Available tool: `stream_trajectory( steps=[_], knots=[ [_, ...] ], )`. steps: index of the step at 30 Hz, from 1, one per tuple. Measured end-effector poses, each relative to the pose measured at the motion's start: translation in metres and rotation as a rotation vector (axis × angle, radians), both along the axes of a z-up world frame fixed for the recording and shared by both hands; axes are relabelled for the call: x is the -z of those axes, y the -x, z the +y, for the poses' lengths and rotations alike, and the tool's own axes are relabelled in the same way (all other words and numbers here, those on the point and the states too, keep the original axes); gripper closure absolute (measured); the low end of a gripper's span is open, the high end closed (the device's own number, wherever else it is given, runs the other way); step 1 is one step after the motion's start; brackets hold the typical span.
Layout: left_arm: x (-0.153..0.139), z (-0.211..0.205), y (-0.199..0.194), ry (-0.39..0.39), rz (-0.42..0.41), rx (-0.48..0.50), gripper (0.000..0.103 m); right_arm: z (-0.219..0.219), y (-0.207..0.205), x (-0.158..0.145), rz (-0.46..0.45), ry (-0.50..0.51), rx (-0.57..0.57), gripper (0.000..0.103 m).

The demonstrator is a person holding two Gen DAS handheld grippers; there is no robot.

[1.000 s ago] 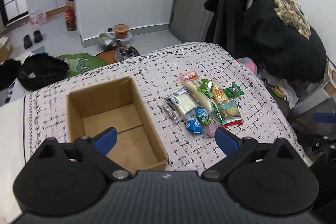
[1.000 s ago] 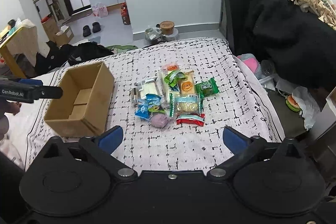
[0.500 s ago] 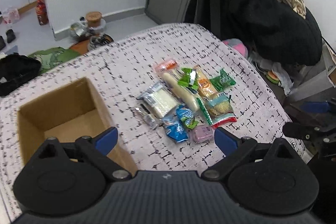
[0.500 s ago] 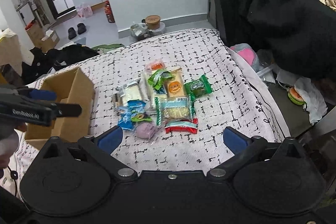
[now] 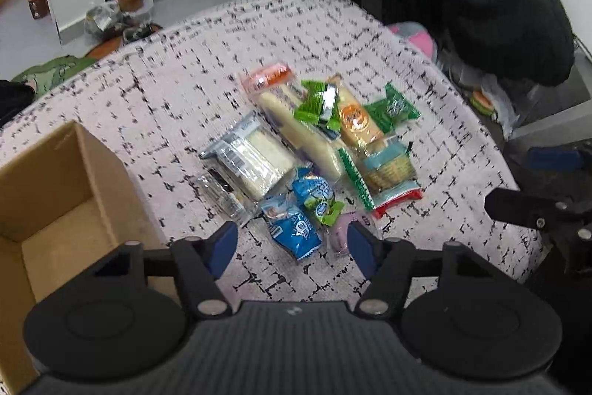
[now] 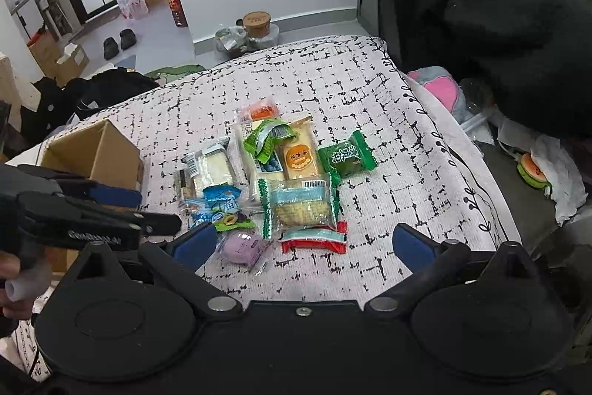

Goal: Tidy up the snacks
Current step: 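Lower the left tool onto the blue snack packet and close it, then grasp the teal-labelled bread packet with the right tool while the left lifts the blue packet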

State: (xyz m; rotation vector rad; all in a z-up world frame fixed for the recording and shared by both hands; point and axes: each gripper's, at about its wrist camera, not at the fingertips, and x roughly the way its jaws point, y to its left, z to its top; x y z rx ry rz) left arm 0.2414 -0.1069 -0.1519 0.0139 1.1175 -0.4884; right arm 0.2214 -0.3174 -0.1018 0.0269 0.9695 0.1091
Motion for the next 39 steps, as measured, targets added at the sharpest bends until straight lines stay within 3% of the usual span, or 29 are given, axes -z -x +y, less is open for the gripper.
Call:
stream_trajectory(
  steps=[8, 17, 20, 24, 37, 39],
  knots=[
    [0.031, -0.007, -0.023, 0.0, 0.099, -0.039, 0.06, 0.004, -0.017, 0.015, 0.022, 0.013, -0.01, 0.001],
    [0.054, -0.014, -0.039, -0.001, 0.148, -0.087, 0.063, 0.004, -0.035, 0.037, 0.048, 0.013, 0.001, 0.002],
    [0.063, -0.023, -0.04, -0.032, 0.157, -0.106, 0.073, 0.004, -0.042, 0.044, 0.053, 0.02, 0.007, 0.003],
    [0.065, -0.027, -0.034, -0.043, 0.12, -0.146, 0.074, 0.008, -0.049, 0.051, 0.05, 0.031, -0.004, 0.003],
    [0.045, -0.009, -0.031, 0.026, 0.04, -0.242, 0.077, 0.025, -0.071, 0.095, 0.067, 0.119, 0.021, 0.003],
    [0.043, -0.007, -0.03, 0.036, 0.035, -0.251, 0.077, 0.03, -0.071, 0.101, 0.07, 0.15, -0.002, 0.01]
  ],
)
